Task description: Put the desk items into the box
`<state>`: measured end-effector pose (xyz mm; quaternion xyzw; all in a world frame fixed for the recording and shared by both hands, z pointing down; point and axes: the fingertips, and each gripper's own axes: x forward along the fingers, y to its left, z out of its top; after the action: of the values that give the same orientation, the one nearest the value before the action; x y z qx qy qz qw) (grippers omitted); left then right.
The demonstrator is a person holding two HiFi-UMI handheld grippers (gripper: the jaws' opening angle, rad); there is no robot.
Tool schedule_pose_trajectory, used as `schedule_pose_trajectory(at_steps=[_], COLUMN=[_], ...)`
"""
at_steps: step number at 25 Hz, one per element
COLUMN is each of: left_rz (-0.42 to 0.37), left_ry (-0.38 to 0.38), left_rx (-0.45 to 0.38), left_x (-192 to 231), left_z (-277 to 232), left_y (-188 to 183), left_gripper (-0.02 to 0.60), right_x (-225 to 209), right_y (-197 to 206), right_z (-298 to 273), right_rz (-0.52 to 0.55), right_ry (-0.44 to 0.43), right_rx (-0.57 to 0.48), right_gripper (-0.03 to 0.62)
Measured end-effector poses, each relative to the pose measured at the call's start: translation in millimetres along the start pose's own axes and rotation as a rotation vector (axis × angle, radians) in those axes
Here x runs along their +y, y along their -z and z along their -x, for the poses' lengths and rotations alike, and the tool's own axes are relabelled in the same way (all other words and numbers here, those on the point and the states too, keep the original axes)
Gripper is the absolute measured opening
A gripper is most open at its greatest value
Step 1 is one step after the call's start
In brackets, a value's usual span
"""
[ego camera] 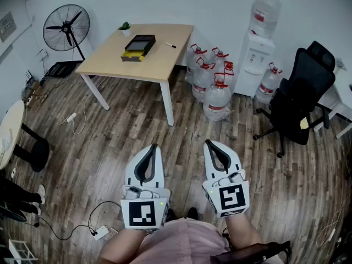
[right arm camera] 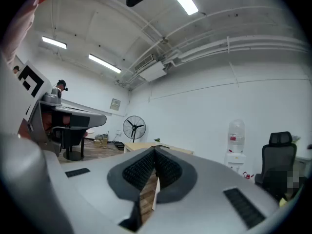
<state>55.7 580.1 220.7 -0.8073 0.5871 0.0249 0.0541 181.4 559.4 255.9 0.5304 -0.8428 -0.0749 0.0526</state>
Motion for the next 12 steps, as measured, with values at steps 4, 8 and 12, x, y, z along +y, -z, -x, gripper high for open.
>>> schedule_pose_trajectory(at_steps=[4,8,12], left_rz=[-0.027,-0.045,-0.050], left_ry=[-0.002,-0.004,-0.022], left_rx=[0.003,0.008,0.018], left_x=[-10,-21,-32], left_z=[-7,-16,-22], left_y=[4,6,10], left_gripper=[0.010,0.011,0.010], right_x=[-11,-25,-36], right_y=[7,11,17], right_z=[2,2,6], right_rz=[-0.003,0.004,-0.012], right_ry=[-0.006,-0.026,-0.048], right_rx=[0.019,0.012,0.007], right_gripper=[0.002,0.002,0.002])
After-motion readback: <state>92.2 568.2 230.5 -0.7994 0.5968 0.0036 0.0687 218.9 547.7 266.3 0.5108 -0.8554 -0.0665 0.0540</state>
